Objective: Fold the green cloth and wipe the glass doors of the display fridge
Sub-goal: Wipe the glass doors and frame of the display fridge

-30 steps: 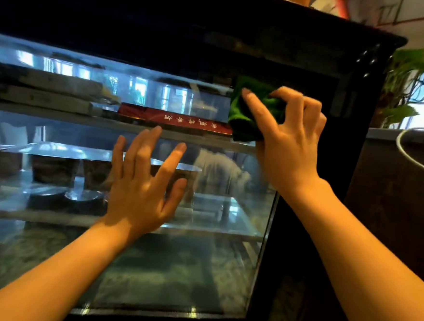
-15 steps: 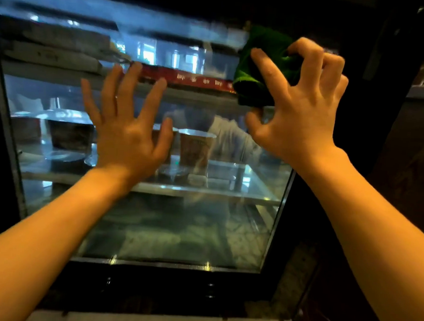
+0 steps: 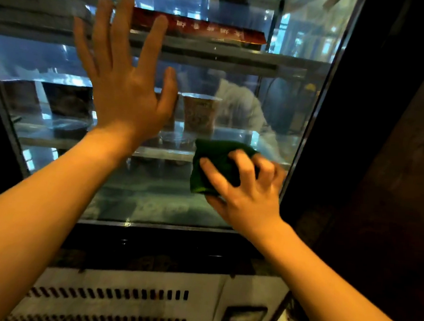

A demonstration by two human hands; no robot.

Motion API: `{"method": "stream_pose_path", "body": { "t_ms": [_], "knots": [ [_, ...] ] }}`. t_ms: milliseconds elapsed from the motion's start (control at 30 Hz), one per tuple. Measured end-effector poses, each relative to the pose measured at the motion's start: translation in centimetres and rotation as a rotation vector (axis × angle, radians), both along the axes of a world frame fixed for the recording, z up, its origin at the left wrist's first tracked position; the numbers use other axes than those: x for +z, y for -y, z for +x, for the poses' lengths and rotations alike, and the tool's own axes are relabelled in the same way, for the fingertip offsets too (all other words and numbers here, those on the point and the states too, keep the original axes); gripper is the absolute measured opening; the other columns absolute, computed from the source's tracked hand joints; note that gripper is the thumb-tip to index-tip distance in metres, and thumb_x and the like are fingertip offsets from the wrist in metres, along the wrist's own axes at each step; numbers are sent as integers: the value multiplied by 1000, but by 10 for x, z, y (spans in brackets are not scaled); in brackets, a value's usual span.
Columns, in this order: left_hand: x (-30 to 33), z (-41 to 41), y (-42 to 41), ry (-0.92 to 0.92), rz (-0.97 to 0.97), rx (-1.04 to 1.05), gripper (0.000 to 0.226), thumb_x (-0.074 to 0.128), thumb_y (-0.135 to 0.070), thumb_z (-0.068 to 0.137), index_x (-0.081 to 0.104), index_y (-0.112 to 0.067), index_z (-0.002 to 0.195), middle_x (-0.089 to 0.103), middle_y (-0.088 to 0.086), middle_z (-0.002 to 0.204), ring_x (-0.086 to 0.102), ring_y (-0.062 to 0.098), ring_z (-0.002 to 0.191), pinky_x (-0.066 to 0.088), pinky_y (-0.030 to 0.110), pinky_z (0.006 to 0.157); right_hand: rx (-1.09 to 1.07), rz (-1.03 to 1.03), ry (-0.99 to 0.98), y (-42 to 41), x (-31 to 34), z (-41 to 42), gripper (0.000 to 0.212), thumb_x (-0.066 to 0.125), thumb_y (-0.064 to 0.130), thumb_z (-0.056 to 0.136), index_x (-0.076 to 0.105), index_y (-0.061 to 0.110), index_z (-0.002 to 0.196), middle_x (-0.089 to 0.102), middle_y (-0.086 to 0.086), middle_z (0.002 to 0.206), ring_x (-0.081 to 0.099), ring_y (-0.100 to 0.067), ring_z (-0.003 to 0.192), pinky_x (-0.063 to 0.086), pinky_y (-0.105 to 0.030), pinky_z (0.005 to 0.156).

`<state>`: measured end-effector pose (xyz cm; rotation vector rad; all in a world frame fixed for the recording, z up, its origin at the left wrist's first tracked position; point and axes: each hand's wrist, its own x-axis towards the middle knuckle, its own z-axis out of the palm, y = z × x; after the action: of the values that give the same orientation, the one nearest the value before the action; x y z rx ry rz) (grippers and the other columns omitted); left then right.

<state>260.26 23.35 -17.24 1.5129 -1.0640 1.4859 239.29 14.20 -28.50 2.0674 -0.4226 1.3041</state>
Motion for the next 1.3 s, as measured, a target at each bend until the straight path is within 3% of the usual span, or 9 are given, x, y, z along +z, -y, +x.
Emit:
{"method": "stream_pose_path", "body": {
  "t_ms": [167, 300, 533, 633, 767, 900, 1033, 1233, 1300],
  "knots": [
    [0, 0, -1, 0, 1, -2, 49, 46, -39, 102, 44, -18, 146, 38, 31, 148, 33, 55, 136, 22, 74, 108, 47, -7, -56, -3, -69, -3, 35, 59, 50, 90, 67, 41, 123, 42, -5, 124, 41, -32, 104, 40, -47, 82],
    [-1, 0, 0, -9, -4, 7, 50, 44, -42, 102, 42, -19, 147, 38, 32, 147, 33, 56, 136, 21, 73, 109, 57, -31, -90, 3, -111, -6, 40, 70, 44, 84, 64, 41, 123, 45, -3, 122, 43, -30, 103, 42, -46, 80],
    [1, -2, -4, 11, 5, -35, 48, 48, -38, 101, 48, -18, 145, 38, 29, 148, 32, 53, 138, 16, 72, 110, 103, -97, -211, 13, -121, -15, 35, 59, 34, 93, 62, 41, 127, 47, -3, 123, 44, -29, 103, 38, -44, 83],
    [4, -5, -12, -4, 32, -93, 49, 51, -37, 100, 49, -16, 144, 37, 27, 150, 29, 50, 140, 11, 70, 111, 102, -122, -284, 10, -107, -21, 39, 45, 28, 98, 58, 42, 132, 45, -4, 125, 44, -28, 103, 39, -44, 83],
    [-4, -3, -24, -68, 62, -157, 50, 59, -32, 94, 52, -14, 140, 35, 24, 152, 23, 42, 143, 8, 69, 113, 104, -148, -216, 5, -69, -10, 46, 64, 39, 88, 57, 43, 133, 44, -4, 125, 44, -29, 104, 37, -44, 84],
    [-19, 9, -37, -41, 86, -104, 41, 59, -25, 92, 58, -11, 130, 41, 26, 148, 30, 43, 140, 16, 74, 109, 136, -207, -144, 4, -10, 10, 44, 61, 30, 88, 60, 43, 130, 45, -3, 126, 45, -29, 105, 37, -44, 84],
    [-22, 28, -48, 15, 74, -52, 38, 48, -29, 96, 56, -14, 130, 43, 26, 145, 33, 44, 138, 13, 67, 114, 175, -258, -137, 3, 41, 21, 42, 65, 34, 85, 63, 42, 126, 46, -3, 126, 47, -28, 102, 36, -42, 81],
    [-19, 40, -47, 35, 132, 17, 46, 39, -38, 100, 46, -16, 140, 35, 28, 149, 26, 46, 140, 16, 71, 111, 136, -282, -113, 2, 116, 25, 42, 57, 57, 90, 63, 39, 128, 55, -6, 127, 43, -30, 104, 37, -43, 81],
    [-21, 42, -44, 50, 130, 22, 47, 37, -39, 101, 44, -15, 142, 33, 28, 151, 24, 45, 142, 15, 70, 113, 103, -252, -88, 4, 143, 26, 47, 55, 60, 91, 60, 38, 132, 45, -6, 131, 39, -30, 109, 37, -46, 83]
  ]
}}
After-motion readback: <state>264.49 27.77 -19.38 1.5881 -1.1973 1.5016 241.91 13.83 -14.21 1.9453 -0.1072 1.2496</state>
